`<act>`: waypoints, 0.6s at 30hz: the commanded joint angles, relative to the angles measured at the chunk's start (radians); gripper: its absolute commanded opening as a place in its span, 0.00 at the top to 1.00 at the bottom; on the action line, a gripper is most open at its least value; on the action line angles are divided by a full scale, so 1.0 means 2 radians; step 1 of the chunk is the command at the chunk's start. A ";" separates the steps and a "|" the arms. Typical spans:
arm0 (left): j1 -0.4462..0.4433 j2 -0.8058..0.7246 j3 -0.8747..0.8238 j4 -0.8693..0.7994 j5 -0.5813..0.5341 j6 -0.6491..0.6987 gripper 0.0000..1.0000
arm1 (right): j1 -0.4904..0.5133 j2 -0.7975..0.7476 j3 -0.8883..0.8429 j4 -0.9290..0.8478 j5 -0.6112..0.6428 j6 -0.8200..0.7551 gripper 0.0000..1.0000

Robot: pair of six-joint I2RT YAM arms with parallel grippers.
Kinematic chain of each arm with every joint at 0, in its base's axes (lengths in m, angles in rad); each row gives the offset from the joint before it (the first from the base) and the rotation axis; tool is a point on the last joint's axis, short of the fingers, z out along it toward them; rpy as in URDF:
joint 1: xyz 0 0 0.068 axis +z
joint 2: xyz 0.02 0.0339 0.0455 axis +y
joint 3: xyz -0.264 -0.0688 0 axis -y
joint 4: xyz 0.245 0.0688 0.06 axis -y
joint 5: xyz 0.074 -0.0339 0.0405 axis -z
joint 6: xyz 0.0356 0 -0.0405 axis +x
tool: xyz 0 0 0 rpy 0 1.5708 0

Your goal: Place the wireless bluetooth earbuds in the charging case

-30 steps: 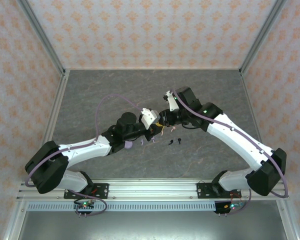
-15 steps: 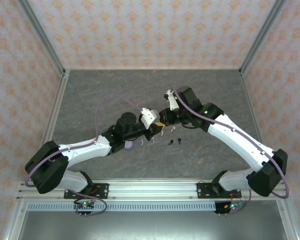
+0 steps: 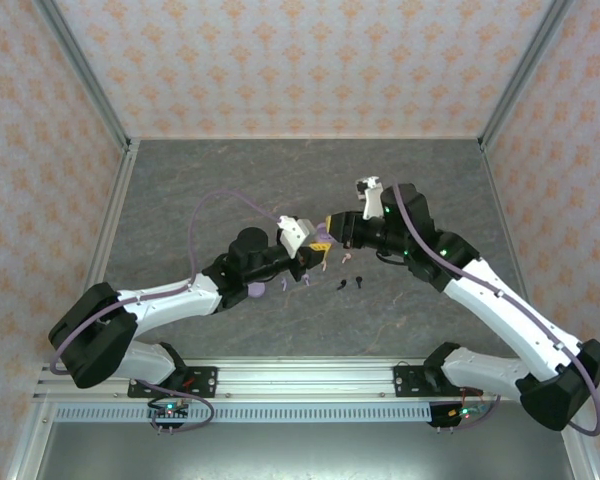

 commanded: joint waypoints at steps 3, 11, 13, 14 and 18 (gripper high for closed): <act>-0.003 -0.018 -0.006 0.049 -0.003 -0.017 1.00 | -0.011 -0.026 -0.023 0.050 0.023 0.042 0.82; -0.003 -0.043 -0.021 0.010 -0.025 -0.002 1.00 | -0.088 -0.009 -0.034 -0.043 0.036 0.069 0.82; -0.003 -0.054 -0.027 0.000 -0.030 0.002 1.00 | -0.118 0.014 -0.042 -0.085 0.029 0.064 0.82; -0.003 -0.057 -0.029 -0.005 -0.032 0.003 1.00 | -0.129 0.025 -0.052 -0.098 0.026 0.058 0.82; -0.003 -0.077 -0.040 -0.023 -0.042 0.007 1.00 | -0.156 0.067 -0.095 -0.114 0.037 0.046 0.82</act>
